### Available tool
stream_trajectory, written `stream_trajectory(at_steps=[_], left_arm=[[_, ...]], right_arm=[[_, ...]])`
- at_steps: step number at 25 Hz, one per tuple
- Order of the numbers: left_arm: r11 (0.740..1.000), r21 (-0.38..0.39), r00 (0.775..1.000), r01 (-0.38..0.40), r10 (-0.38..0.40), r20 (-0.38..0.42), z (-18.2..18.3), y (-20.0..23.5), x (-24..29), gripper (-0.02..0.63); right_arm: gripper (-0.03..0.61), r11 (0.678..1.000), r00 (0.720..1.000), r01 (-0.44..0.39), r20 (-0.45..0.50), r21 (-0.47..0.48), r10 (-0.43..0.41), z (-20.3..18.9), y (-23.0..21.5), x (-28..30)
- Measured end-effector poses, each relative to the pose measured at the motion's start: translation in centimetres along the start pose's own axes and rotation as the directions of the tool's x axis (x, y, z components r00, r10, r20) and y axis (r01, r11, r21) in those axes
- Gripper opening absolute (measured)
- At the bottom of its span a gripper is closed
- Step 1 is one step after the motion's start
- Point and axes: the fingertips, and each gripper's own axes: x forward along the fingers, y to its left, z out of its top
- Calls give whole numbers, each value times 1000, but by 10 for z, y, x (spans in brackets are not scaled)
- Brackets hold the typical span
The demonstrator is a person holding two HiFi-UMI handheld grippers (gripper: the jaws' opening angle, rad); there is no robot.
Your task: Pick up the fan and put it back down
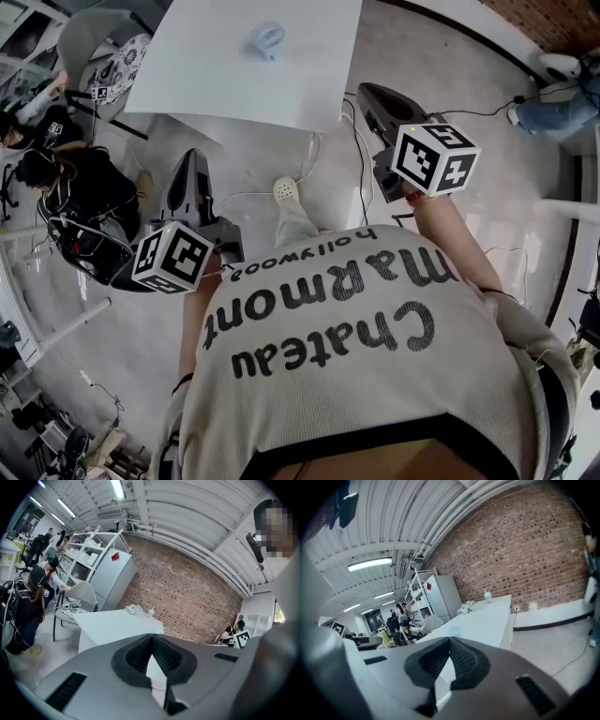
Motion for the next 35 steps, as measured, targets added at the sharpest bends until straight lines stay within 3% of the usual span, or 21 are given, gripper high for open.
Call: stream_trajectory(at_steps=[10,12,16,30,35], left_arm=[[1000,-10,1000,17,-17,-9,19,26,48,2],[1000,-14,1000,20,-20,-17,24,34,61,2],[999,-18,999,31,-32,-25,35,46,81,2],[996,-3,996,90,-90,-13,79,79,132,2],[994,-13,994,110,-110,11,92,90,145,2]], right_arm=[[5,999,1000,18,-22,-29,-18,10,-10,51],[76,999,999,10,-39,-39,-11,12,-11,66],[109,999,997,-7,-73,-53,4,13,-9,91],[166,968,976,-36,-217,-249,-20,14,1,155],[183,940,964,-63,-264,-336,-30,14,5,176]])
